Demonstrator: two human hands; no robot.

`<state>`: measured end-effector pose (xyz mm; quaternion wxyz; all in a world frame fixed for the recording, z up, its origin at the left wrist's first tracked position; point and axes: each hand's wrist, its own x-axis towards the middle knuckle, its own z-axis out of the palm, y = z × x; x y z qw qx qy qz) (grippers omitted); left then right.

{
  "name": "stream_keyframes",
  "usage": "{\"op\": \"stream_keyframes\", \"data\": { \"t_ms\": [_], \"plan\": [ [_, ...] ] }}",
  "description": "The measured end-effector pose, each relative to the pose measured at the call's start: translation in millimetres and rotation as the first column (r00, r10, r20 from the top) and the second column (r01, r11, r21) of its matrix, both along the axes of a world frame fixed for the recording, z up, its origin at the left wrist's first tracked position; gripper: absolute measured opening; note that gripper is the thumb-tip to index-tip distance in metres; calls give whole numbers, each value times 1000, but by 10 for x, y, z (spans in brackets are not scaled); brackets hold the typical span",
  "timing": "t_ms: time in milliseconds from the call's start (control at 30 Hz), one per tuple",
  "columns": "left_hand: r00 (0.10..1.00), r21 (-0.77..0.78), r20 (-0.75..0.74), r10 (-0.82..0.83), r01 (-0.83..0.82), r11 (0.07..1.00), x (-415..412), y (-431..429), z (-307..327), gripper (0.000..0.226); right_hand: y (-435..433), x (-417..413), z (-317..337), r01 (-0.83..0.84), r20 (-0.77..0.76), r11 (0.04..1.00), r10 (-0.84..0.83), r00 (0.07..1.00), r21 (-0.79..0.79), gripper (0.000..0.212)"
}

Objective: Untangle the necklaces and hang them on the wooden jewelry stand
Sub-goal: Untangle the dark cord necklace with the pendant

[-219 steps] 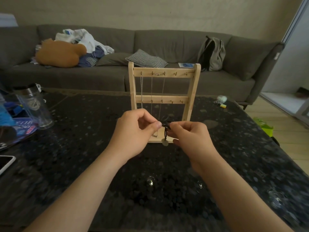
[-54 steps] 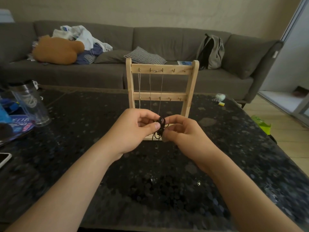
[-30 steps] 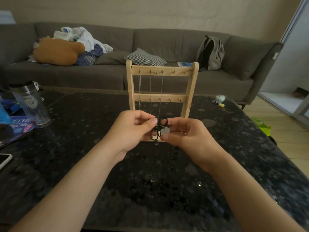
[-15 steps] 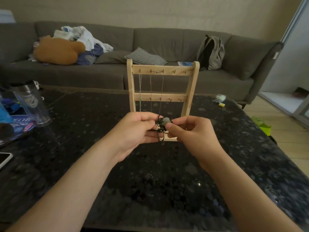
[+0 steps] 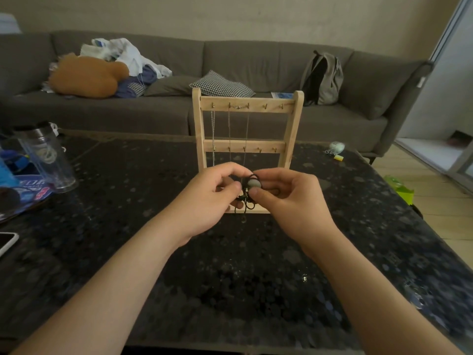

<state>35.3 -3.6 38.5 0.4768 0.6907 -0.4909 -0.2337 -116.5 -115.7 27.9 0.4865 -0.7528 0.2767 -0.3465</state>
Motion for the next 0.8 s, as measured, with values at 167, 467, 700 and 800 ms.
{"op": "stream_keyframes", "data": {
  "t_ms": [167, 467, 700, 800],
  "plan": [
    [988, -55, 130, 82, -76, 996, 29, -28, -39, 21, -31, -17, -19, 92, -2, 996, -92, 996, 9, 18],
    [982, 32, -74, 172, -170, 985, 19, -50, -23, 8, -22, 18, -42, 65, 14, 998, -65, 998, 11, 15],
    [822, 192, -488, 292, -225, 955, 23, -59, 61, 15, -14, 35, -13, 75, 134, 988, -93, 987, 134, 18],
    [735, 192, -611, 294, -222, 956, 14, -50, 64, 17, -6, 31, 11, 74, 110, 984, -92, 990, 163, 17]
  ]
}}
